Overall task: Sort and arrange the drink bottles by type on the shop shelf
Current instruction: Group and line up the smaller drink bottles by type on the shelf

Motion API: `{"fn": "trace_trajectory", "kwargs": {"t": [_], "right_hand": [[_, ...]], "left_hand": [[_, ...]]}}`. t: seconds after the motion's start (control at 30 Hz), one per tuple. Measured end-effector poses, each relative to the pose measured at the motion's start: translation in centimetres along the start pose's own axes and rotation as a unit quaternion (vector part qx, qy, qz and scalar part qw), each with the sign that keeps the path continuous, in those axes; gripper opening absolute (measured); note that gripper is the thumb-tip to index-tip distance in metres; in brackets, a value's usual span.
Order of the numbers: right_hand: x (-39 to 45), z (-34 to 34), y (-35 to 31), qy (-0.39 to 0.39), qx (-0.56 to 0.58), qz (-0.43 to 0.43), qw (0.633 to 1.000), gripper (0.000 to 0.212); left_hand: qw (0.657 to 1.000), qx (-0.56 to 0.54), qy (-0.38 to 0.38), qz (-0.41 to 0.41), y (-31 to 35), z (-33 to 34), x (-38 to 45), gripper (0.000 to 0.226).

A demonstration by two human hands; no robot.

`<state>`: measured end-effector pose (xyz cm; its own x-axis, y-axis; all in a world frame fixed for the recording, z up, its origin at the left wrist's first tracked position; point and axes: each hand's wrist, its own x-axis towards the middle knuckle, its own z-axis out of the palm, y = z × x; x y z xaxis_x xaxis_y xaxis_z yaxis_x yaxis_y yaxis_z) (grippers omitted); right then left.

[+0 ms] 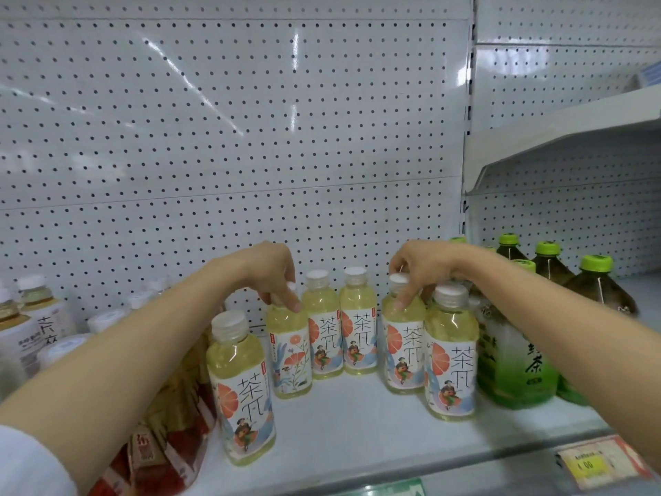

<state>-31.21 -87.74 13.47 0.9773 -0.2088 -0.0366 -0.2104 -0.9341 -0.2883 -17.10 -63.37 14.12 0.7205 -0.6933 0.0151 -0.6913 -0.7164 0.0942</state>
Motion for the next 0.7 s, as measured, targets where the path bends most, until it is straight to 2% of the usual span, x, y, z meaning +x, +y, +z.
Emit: {"fn": "trace_trajectory", "kwargs": {"t": [0.1, 0.27, 0.47, 0.6, 0.7], "right_hand": [[-0.3, 0.7, -1.5, -0.021, 0.057, -0.027, 0.998, 0.049], [-0.1, 1.9, -3.9, 0.015, 0.041, -0.067, 0.997, 0.045], [-0.3, 2.7, -3.8, 0.077, 0.041, -0.071, 0.994, 0.050], [-0.9, 3.0, -3.6, 0.087, 0.042, -0.083, 0.992, 0.046], [-1.3, 3.2, -3.6, 0.107, 0.049, -0.083, 0.990, 0.046]], "left_hand": [[0.999, -0.049, -0.008, 0.012, 0.0, 0.1, -0.5, 0.040], [0.995, -0.084, 0.019, 0.050, 1.6, 0.8, -0.9, 0.041], [0.994, 0.003, 0.104, 0.027, 3.0, 2.3, -1.5, 0.055], [0.997, -0.059, 0.017, 0.056, 2.6, 0.8, -2.9, 0.038], [0.996, -0.066, 0.052, 0.031, 2.4, 1.0, -3.1, 0.030]]}}
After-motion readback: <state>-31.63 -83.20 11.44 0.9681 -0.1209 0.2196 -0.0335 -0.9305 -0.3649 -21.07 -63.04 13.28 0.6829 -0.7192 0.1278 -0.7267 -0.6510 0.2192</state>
